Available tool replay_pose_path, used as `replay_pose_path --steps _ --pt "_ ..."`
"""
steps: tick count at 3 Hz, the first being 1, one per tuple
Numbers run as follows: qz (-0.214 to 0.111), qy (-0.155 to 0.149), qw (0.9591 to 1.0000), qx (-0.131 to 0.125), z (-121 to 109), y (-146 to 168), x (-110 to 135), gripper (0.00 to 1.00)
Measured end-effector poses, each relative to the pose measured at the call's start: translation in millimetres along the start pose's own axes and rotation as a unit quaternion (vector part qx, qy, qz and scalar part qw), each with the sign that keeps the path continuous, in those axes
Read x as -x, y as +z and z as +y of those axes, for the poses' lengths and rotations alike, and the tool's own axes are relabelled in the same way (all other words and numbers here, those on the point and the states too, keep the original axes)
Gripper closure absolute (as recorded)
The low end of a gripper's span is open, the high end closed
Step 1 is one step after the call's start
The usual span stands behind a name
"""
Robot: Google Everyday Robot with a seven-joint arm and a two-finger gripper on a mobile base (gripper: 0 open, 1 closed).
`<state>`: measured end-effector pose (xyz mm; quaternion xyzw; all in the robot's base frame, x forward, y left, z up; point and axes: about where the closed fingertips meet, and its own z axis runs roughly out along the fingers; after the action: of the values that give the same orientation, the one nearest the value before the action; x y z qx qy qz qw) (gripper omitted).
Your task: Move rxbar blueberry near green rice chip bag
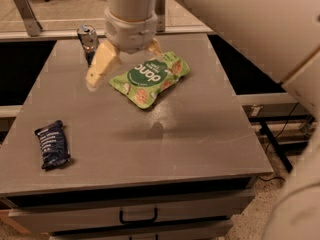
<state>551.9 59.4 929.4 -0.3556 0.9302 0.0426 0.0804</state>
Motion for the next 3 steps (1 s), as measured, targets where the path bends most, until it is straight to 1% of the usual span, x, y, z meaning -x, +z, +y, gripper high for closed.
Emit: replay_pose_path --steps 1,2,3 --pt "0.031 0.050 0.9982 0.001 33.4 4.5 14.2 0.00" --pt "0.018 0.073 0.9972 0.003 36.3 4.8 21.3 0.00" --pt "0.007 0.069 0.9975 0.006 38.5 3.6 26.8 0.00"
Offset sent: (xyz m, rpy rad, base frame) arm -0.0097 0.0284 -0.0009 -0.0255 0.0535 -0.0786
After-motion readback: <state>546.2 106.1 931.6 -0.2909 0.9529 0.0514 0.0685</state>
